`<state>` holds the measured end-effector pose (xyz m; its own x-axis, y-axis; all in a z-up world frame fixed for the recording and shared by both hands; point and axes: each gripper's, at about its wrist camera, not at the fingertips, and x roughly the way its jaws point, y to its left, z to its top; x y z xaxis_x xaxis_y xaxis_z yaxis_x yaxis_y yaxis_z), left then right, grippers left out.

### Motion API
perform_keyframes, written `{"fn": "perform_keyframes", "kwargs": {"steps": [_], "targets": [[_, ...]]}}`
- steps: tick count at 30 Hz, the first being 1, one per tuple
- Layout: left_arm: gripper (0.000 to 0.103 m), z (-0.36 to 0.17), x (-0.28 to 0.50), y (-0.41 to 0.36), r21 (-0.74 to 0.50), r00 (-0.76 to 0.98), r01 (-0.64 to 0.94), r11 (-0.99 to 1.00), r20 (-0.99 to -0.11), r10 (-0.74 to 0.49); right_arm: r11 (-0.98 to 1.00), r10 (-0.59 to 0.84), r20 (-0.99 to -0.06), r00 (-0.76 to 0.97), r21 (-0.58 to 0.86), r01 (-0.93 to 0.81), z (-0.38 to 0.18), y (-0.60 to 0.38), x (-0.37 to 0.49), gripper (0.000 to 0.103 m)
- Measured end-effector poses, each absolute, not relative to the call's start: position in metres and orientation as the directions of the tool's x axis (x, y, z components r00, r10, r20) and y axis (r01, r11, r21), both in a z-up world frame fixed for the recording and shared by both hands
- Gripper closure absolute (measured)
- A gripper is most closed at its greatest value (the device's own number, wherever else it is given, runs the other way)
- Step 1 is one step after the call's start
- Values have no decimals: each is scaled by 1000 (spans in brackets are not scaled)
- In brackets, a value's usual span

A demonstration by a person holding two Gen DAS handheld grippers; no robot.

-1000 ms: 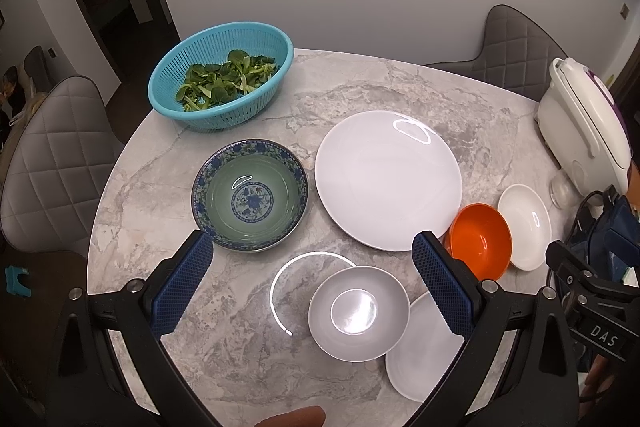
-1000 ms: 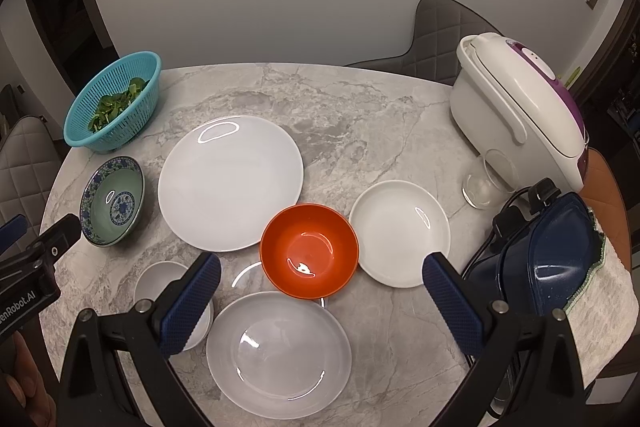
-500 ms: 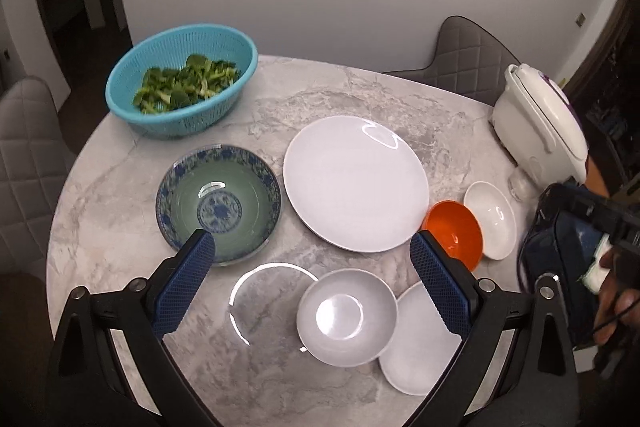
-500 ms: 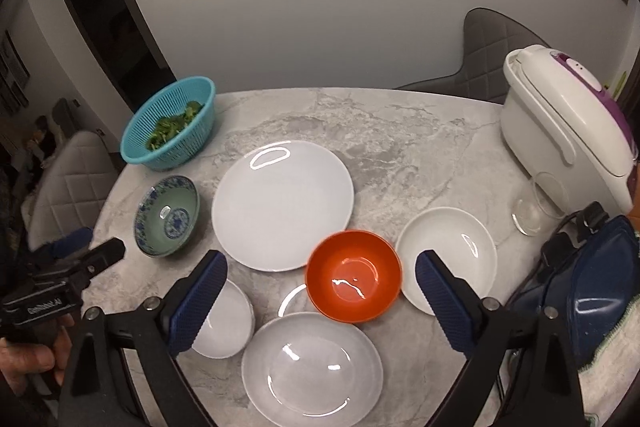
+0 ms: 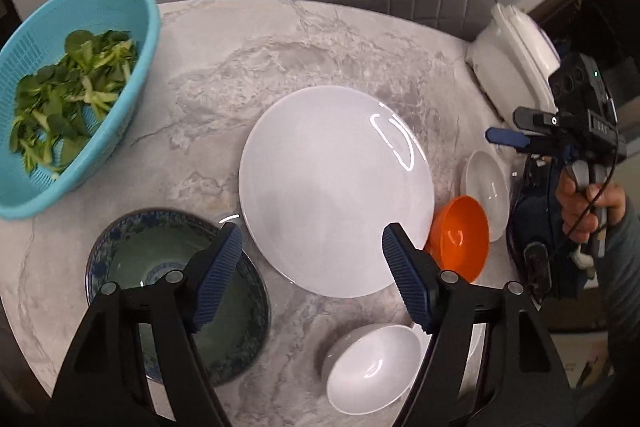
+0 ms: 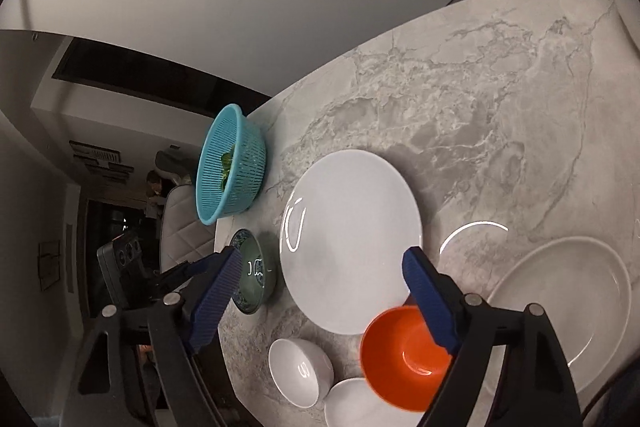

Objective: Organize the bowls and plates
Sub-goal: 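Reach both grippers to the large white plate and close on its rim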

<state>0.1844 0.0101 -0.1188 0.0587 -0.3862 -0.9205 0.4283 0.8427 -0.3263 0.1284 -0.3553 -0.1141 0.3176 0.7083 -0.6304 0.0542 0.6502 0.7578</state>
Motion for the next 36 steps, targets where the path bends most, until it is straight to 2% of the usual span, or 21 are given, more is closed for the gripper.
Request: {"fn": "perform_keyframes", "kwargs": {"steps": [3, 6, 8, 14, 22, 36], "targets": [[33, -144, 206, -3, -279, -11, 500, 820, -949, -316, 631, 742, -619, 258, 775, 45, -137, -354, 145, 29], [44, -163, 216, -9, -278, -53, 520, 807, -954, -294, 640, 747, -634, 200, 767, 39, -156, -348, 154, 35], [44, -174, 221, -12, -290, -74, 521, 803, -952, -296, 628, 759, -628, 170, 776, 60, -168, -349, 158, 38], [46, -197, 228, -21, -284, -107, 510, 812, -957, -268, 610, 776, -618, 129, 786, 100, -198, -354, 166, 38], [46, -204, 226, -16, -338, -148, 472, 814, -941, -305, 592, 796, -599, 86, 800, 93, -208, -349, 172, 38], [46, -209, 220, -9, -415, -186, 413, 811, -910, -371, 622, 780, -625, 25, 779, 84, -223, -338, 176, 38]]}}
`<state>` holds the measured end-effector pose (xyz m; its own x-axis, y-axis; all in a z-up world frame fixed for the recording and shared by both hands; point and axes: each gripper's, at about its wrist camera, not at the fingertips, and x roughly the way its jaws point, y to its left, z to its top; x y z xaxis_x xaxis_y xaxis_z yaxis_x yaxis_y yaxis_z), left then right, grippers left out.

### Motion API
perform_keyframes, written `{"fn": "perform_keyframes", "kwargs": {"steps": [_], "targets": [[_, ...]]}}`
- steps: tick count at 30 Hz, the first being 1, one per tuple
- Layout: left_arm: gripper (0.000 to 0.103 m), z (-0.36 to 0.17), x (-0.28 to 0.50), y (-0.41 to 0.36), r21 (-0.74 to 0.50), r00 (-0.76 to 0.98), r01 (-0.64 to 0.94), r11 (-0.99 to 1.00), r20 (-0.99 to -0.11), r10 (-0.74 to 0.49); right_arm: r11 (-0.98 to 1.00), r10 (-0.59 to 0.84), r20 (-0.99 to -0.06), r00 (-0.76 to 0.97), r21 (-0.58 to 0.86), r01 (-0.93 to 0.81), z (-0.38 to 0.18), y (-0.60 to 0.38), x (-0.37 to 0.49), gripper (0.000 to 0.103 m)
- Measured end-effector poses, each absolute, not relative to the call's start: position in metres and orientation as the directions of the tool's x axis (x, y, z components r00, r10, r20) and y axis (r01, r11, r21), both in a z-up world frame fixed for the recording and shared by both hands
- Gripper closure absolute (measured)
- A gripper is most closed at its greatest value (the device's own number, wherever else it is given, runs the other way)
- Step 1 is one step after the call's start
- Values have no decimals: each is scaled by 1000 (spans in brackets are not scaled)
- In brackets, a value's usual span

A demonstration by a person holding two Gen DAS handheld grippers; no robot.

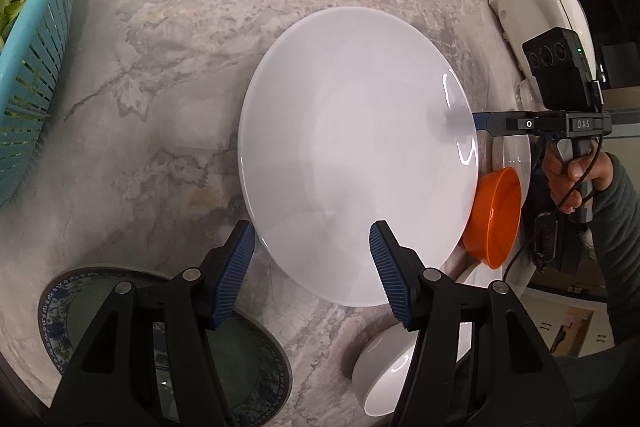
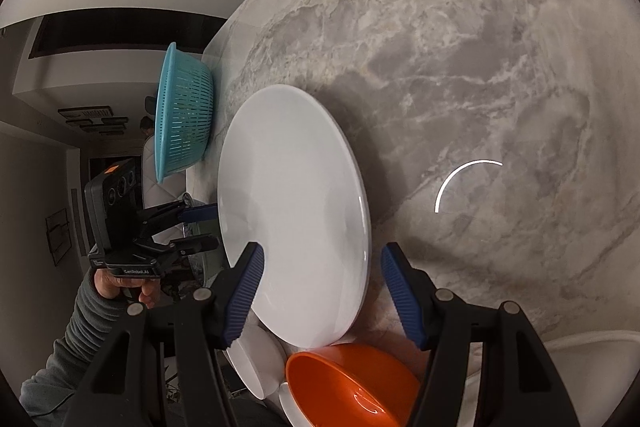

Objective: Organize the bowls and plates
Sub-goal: 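Reach both grippers to the large white plate and close on its rim, then tilt the large white plate on edge and carry it with both grippers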

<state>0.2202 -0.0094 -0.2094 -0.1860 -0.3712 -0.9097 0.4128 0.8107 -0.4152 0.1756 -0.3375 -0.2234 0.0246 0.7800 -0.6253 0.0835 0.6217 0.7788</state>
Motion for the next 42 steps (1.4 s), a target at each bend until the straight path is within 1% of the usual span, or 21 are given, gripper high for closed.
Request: {"fn": "perform_keyframes", "kwargs": {"steps": [4, 5, 6, 9, 16, 20, 21, 23, 24, 25, 27, 30, 34, 35, 37, 38, 39, 41, 42], "targets": [[46, -209, 223, -8, -427, -183, 396, 813, -904, -385, 627, 776, -631, 23, 775, 77, -227, -335, 176, 38], [50, -210, 224, -7, -420, -178, 392, 818, -907, -381, 630, 774, -633, 25, 773, 77, -227, -335, 176, 38], [51, -209, 225, -3, -410, -167, 387, 826, -912, -374, 630, 773, -634, 26, 772, 77, -228, -335, 176, 38], [51, -207, 228, 6, -400, -142, 372, 838, -917, -374, 633, 771, -637, 30, 770, 77, -230, -337, 175, 38], [51, -215, 228, 3, -431, -182, 361, 827, -902, -391, 629, 774, -631, 45, 775, 58, -233, -343, 174, 38], [52, -222, 225, 0, -449, -203, 341, 826, -893, -402, 625, 780, -626, 19, 779, 48, -233, -337, 175, 40], [55, -224, 225, -1, -449, -208, 336, 828, -893, -399, 626, 779, -627, 10, 778, 44, -232, -335, 175, 41], [71, -230, 225, 1, -441, -215, 325, 836, -896, -389, 624, 781, -625, 2, 780, 46, -233, -334, 176, 41], [73, -233, 224, 3, -438, -217, 318, 841, -897, -385, 622, 782, -623, 0, 781, 49, -233, -334, 177, 43], [78, -235, 224, 4, -442, -222, 308, 842, -894, -388, 622, 783, -622, -3, 782, 51, -233, -334, 177, 44], [82, -239, 224, 6, -447, -229, 298, 844, -891, -391, 622, 783, -623, -8, 781, 53, -234, -333, 178, 49], [83, -241, 223, 5, -444, -236, 296, 846, -892, -386, 624, 781, -624, -25, 779, 52, -236, -329, 178, 55], [83, -244, 226, 7, -446, -229, 263, 856, -890, -394, 624, 782, -623, -34, 780, 55, -237, -325, 178, 56], [83, -244, 227, 7, -445, -225, 255, 858, -891, -395, 625, 780, -624, -34, 779, 55, -237, -325, 178, 58], [83, -243, 229, 6, -434, -216, 257, 864, -897, -386, 636, 772, -635, -36, 770, 54, -237, -327, 177, 64], [83, -242, 229, 6, -425, -212, 262, 867, -901, -378, 643, 766, -642, -35, 764, 55, -238, -327, 177, 70], [83, -241, 231, 5, -418, -209, 265, 869, -905, -371, 649, 760, -649, -35, 758, 58, -239, -328, 176, 77], [84, -241, 231, 5, -417, -206, 253, 873, -905, -373, 668, 744, -668, -32, 741, 71, -242, -332, 174, 88], [84, -241, 232, 6, -420, -202, 244, 874, -904, -377, 667, 744, -667, -30, 741, 80, -243, -334, 173, 90]]}}
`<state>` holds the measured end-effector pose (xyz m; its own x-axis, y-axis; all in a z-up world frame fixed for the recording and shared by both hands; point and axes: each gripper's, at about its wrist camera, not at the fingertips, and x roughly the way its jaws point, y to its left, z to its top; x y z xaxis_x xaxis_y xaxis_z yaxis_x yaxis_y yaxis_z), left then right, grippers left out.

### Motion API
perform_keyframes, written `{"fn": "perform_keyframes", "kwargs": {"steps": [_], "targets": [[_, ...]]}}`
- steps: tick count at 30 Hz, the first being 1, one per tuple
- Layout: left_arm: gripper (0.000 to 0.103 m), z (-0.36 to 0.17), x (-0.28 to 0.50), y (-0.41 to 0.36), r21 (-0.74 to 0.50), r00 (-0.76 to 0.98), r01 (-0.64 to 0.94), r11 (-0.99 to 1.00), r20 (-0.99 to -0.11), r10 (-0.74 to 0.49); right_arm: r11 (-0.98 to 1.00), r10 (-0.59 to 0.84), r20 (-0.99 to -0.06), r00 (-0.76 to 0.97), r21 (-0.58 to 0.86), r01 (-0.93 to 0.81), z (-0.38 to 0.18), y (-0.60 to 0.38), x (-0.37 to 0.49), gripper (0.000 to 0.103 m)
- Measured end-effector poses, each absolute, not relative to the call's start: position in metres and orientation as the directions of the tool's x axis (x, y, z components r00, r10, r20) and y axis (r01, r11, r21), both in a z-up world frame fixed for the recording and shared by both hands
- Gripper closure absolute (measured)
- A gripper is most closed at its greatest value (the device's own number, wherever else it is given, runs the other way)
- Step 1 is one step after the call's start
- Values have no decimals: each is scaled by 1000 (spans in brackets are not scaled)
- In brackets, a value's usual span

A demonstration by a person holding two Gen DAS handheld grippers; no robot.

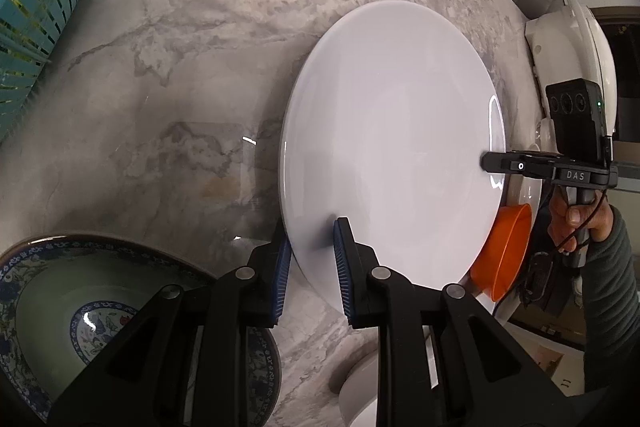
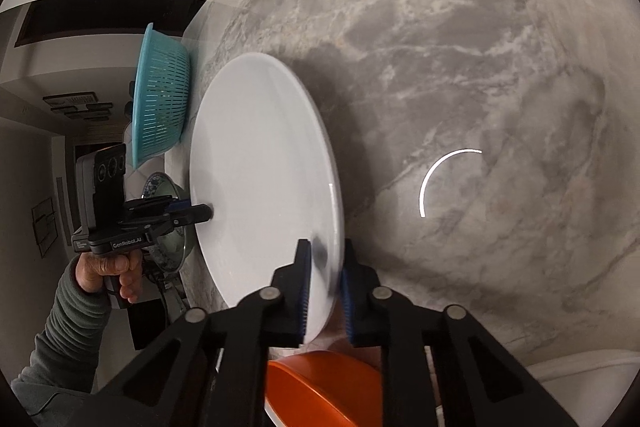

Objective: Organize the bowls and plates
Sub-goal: 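Tilt the large white plate on edge and carry it with both grippers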

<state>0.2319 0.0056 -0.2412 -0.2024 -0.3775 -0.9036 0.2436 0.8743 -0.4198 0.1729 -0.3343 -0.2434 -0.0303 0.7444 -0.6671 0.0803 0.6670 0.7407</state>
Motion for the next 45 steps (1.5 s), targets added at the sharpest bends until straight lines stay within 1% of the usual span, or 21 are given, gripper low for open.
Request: {"fn": "perform_keyframes", "kwargs": {"steps": [9, 16, 23, 38, 45], "targets": [[84, -239, 235, 3, -410, -189, 237, 881, -909, -372, 643, 758, -652, 16, 751, 153, -248, -344, 168, 89], [84, -237, 236, -2, -395, -161, 238, 888, -917, -364, 675, 731, -682, 31, 728, 116, -242, -338, 167, 90], [85, -232, 235, -5, -381, -131, 254, 889, -924, -358, 720, 685, -725, 68, 688, 93, -234, -340, 164, 88], [85, -226, 249, -10, -418, -151, 216, 883, -907, -393, 718, 678, -729, 92, 684, 131, -225, -359, 164, 88], [85, -214, 253, -9, -419, -135, 217, 882, -907, -398, 717, 677, -728, 105, 685, 130, -221, -365, 165, 88]]}}
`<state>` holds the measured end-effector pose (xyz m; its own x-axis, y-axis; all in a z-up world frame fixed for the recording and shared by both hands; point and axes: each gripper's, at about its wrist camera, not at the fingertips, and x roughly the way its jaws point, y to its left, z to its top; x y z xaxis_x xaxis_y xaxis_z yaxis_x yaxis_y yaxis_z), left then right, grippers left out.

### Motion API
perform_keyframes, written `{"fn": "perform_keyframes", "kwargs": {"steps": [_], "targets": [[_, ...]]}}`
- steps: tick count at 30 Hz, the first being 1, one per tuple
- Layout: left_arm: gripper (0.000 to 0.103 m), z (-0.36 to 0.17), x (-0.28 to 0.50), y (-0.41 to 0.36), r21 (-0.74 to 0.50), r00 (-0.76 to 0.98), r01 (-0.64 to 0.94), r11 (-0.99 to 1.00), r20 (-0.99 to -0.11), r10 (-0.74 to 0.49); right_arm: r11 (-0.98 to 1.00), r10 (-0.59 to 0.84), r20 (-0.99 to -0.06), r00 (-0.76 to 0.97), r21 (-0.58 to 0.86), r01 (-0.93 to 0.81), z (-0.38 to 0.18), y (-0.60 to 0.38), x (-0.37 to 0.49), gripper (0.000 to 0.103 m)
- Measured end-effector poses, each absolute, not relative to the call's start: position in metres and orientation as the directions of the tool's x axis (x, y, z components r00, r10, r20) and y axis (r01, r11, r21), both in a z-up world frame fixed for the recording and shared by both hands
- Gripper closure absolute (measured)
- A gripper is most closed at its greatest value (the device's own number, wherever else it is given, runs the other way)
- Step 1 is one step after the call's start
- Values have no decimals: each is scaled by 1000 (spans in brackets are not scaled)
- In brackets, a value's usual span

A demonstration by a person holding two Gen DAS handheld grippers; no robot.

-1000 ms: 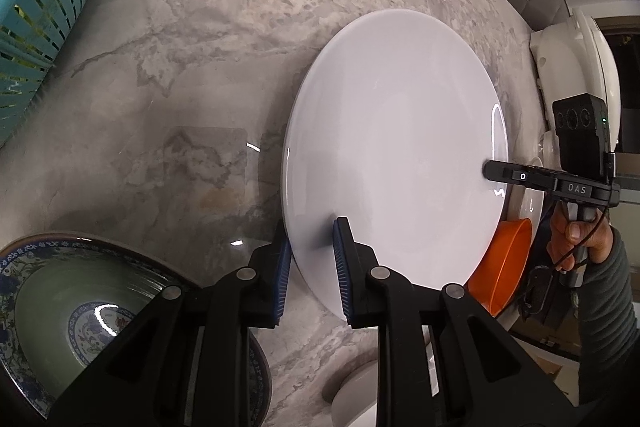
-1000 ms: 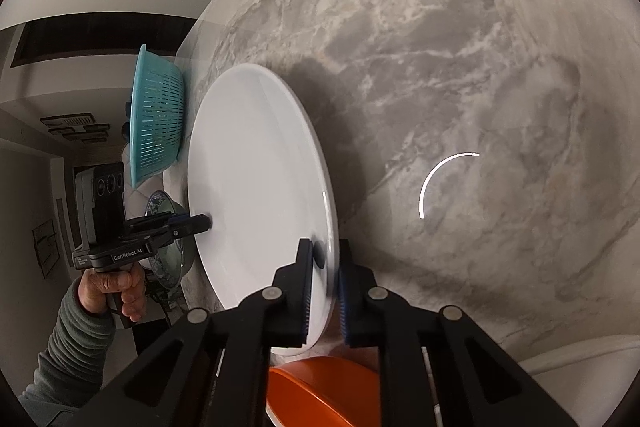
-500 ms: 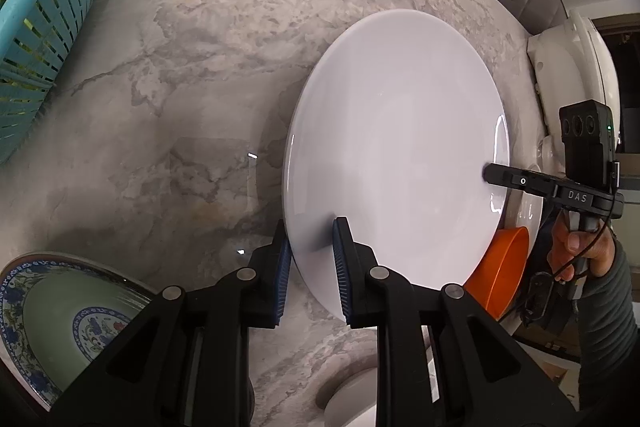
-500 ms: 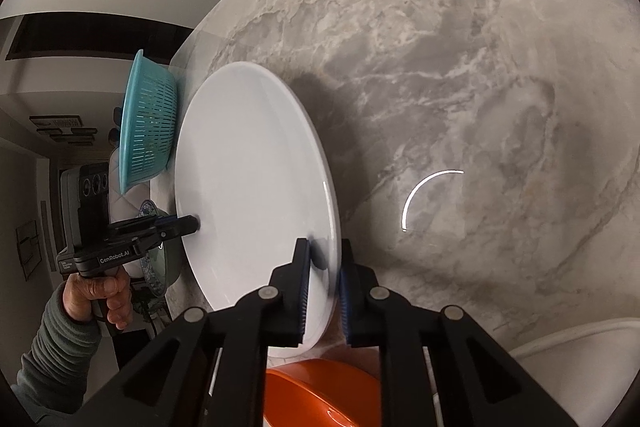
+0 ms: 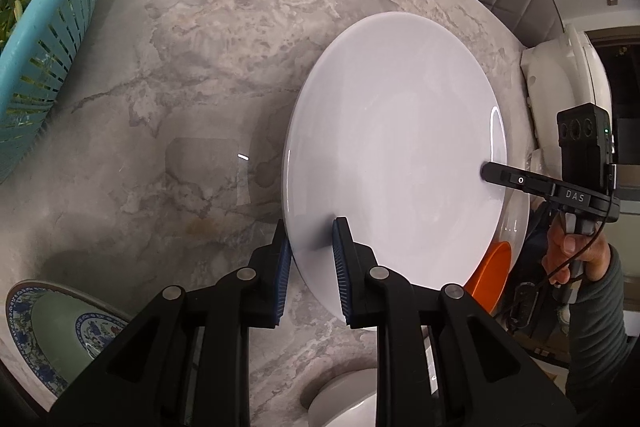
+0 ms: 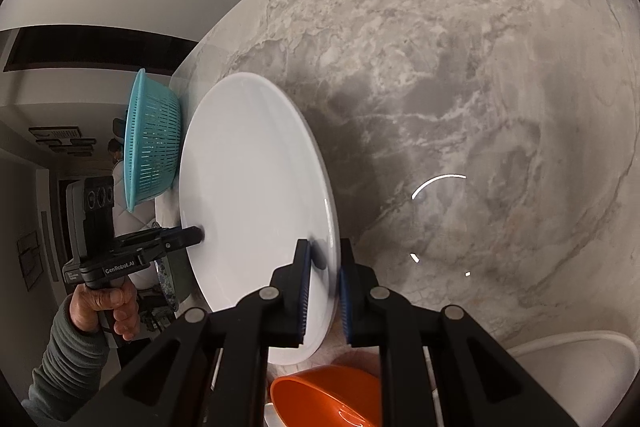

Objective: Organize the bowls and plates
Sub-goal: 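Tilt the large white plate on edge and carry it with both grippers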

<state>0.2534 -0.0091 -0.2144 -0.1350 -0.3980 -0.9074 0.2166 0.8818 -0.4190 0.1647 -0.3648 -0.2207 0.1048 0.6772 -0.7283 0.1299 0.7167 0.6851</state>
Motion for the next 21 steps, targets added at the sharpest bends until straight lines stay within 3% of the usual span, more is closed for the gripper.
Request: {"fn": "perform_keyframes", "kwargs": {"steps": [11, 21], "targets": [[85, -149, 226, 11, -438, -67, 236, 868, -898, -435, 707, 688, -713, 132, 700, 96, -175, -368, 145, 88], [85, -89, 139, 75, -445, 17, 239, 863, -887, -462, 705, 700, -695, 162, 709, -9, -108, -323, 85, 88]]}}
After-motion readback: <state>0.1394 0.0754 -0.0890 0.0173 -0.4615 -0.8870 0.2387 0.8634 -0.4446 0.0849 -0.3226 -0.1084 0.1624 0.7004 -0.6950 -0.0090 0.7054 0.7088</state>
